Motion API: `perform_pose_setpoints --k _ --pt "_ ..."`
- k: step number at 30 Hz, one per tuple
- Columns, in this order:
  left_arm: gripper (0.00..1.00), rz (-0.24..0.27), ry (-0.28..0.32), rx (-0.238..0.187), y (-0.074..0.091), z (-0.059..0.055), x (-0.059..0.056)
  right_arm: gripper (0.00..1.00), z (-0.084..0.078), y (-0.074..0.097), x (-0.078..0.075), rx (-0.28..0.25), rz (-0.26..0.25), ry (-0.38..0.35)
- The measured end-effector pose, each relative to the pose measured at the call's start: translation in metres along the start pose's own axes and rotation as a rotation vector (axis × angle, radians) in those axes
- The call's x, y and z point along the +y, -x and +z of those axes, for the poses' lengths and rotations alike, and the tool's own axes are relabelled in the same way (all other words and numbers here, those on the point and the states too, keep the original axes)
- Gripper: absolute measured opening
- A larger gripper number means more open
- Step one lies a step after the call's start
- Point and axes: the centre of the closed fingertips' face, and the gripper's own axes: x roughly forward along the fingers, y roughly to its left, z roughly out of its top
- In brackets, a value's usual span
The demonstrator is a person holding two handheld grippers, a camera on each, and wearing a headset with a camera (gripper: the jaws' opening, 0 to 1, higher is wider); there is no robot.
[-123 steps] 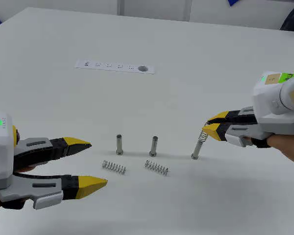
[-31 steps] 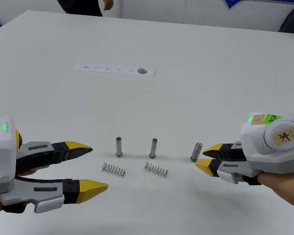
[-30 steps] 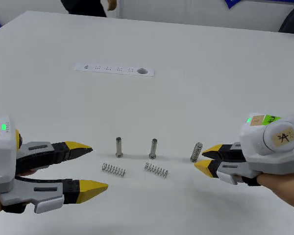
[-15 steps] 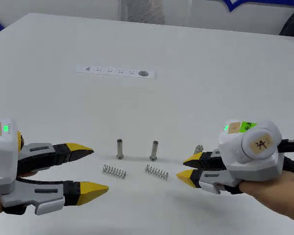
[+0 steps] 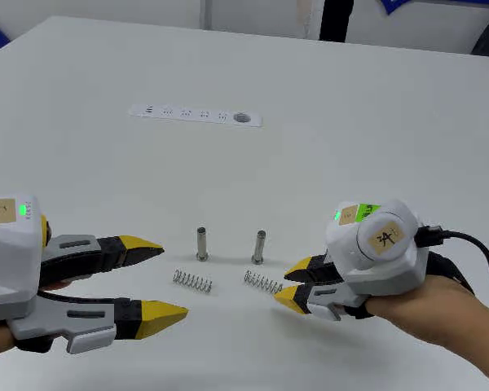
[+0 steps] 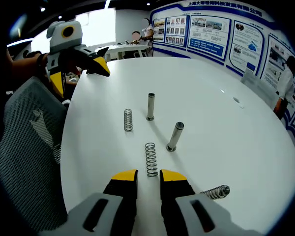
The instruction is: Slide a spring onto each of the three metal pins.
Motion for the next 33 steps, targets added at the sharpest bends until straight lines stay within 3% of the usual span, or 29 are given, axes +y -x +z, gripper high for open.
perform_pose_setpoints --k 12,33 --pt "0.50 -0.004 0.007 0.006 0.000 -0.003 0.001 0.17 -0.008 -0.014 -0.004 0.024 0.016 -0.017" --pt "0.49 -0.018 0.004 0.015 -0.005 -0.003 -0.003 0.11 -0.008 -0.015 -0.002 0.024 0.029 -0.037"
